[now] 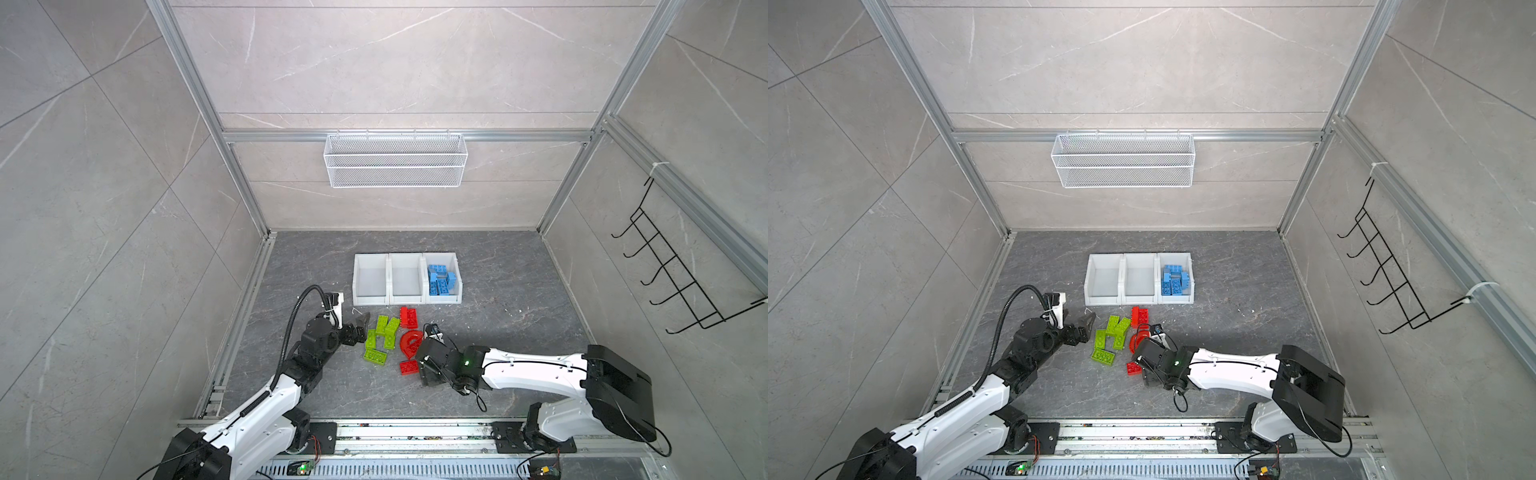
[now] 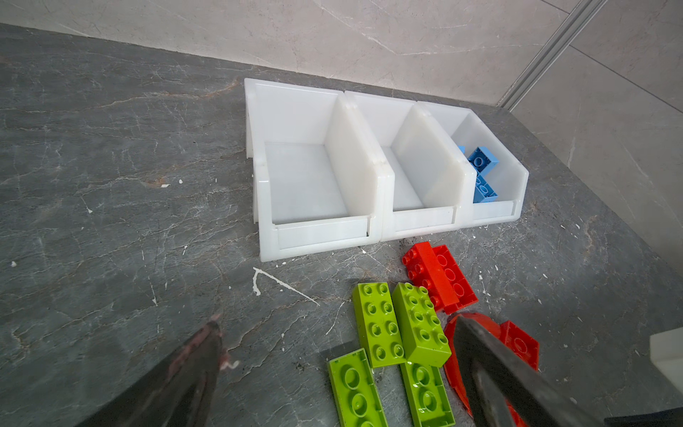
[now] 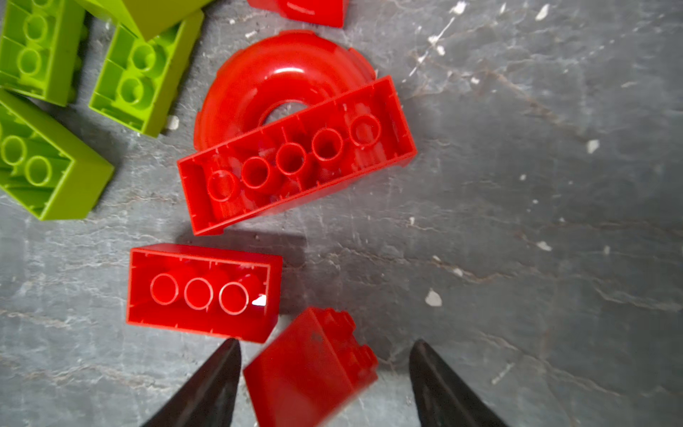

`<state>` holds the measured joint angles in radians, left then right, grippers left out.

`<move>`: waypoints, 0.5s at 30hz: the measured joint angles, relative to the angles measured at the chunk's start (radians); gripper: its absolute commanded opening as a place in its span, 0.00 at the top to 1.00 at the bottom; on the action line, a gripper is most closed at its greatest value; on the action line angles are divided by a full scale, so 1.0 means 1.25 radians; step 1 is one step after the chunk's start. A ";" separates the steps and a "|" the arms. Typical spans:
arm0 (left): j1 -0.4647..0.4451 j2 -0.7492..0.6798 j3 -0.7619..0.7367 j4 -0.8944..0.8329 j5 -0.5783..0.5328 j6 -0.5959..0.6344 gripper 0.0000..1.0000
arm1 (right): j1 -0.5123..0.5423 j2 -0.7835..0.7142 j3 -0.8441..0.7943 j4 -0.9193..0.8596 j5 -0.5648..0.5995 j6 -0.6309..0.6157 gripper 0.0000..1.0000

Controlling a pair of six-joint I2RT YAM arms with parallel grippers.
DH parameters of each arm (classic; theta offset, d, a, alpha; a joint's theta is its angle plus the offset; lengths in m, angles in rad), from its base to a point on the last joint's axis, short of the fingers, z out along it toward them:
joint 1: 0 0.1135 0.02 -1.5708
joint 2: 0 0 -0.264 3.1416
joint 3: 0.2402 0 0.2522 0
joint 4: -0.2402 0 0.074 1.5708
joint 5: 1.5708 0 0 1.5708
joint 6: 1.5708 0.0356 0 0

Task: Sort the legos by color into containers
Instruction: 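Lower the right gripper onto a small red 2x2 brick and close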

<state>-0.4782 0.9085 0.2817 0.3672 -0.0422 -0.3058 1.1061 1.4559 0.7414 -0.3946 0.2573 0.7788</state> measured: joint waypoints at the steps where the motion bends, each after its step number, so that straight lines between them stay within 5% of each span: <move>1: 0.000 0.000 0.000 0.000 0.000 0.000 0.00 | 0.000 0.004 0.000 0.002 -0.002 0.000 0.27; 15: 0.000 0.000 0.000 0.000 0.000 0.000 0.00 | 0.000 0.002 -0.009 -0.002 -0.010 0.022 0.29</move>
<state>-0.4782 0.9085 0.2821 0.3672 -0.0425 -0.3058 1.1061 1.4582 0.7303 -0.3977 0.2443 0.8059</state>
